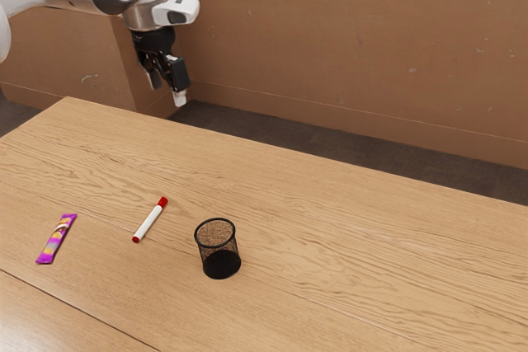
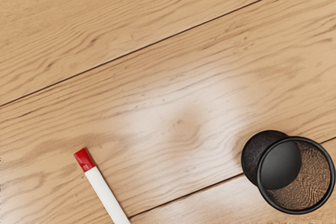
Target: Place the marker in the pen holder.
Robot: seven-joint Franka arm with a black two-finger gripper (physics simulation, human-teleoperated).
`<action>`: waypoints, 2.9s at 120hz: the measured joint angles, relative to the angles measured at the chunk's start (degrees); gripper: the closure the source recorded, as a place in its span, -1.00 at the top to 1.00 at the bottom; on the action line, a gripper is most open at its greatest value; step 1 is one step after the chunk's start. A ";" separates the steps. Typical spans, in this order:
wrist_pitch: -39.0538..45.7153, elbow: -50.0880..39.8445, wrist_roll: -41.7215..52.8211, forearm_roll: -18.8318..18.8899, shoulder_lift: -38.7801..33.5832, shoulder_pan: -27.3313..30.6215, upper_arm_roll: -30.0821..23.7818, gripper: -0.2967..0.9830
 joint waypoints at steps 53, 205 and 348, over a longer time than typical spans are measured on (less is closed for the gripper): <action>3.40 -3.03 0.60 0.45 7.24 8.36 0.33 0.54; 33.20 -17.48 -29.15 -3.79 21.68 9.29 3.34 -0.31; 43.82 -37.42 -33.66 6.97 -13.12 2.54 -5.29 -0.69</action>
